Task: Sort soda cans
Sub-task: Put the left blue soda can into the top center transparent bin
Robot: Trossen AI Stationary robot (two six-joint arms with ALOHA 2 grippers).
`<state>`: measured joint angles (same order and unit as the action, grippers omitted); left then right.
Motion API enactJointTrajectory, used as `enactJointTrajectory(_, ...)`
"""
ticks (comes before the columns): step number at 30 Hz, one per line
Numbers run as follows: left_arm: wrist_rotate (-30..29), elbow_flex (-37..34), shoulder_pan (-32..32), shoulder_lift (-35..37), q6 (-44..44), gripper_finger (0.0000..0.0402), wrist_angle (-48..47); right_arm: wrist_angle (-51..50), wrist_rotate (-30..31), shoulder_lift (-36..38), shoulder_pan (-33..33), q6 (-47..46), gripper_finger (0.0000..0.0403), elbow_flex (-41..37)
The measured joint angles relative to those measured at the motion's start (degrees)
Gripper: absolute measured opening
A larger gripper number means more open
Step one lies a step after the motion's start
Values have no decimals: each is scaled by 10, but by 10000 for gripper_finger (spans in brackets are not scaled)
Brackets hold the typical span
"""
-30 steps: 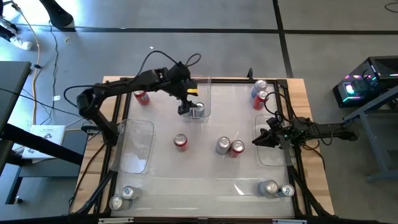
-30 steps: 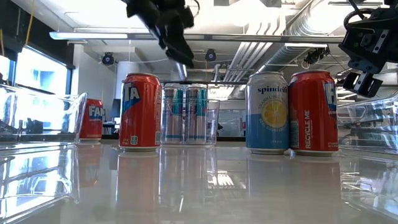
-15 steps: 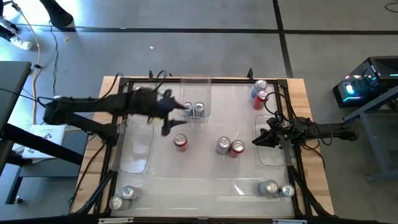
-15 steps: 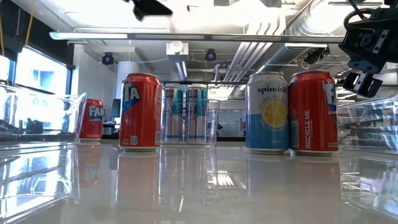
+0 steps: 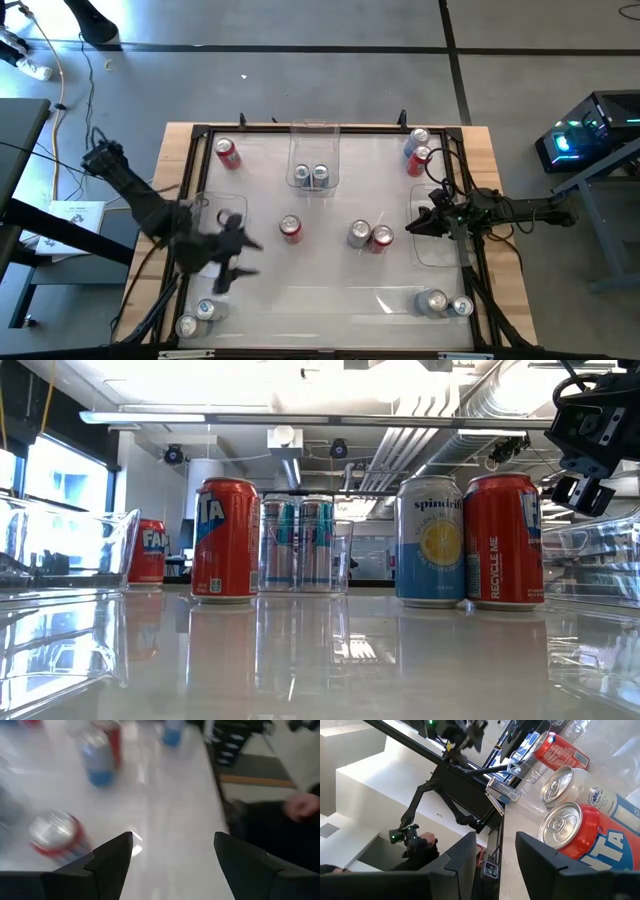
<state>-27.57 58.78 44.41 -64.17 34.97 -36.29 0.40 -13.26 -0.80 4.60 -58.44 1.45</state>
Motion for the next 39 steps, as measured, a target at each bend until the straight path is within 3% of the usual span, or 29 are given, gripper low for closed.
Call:
enactJointTrajectory(6,36,77,99,-67,213,275,-133,0,0,0,0,0,132,0)
enactJointTrajectory(11,193,155,121,-138,367,275,-306,0,0,0,0,0,132,0)
enactJointTrajectory(15,310,160,129,-165,524,275,-362,0,0,0,0,0,132,0)
enactJointTrajectory(19,406,160,130,-173,550,275,-381,0,0,0,0,0,132,0)
enactJointTrajectory(24,417,160,129,-173,562,275,-374,0,0,0,0,0,132,0)
enactJointTrajectory(39,319,160,126,-173,658,276,-333,0,0,0,0,0,132,0)
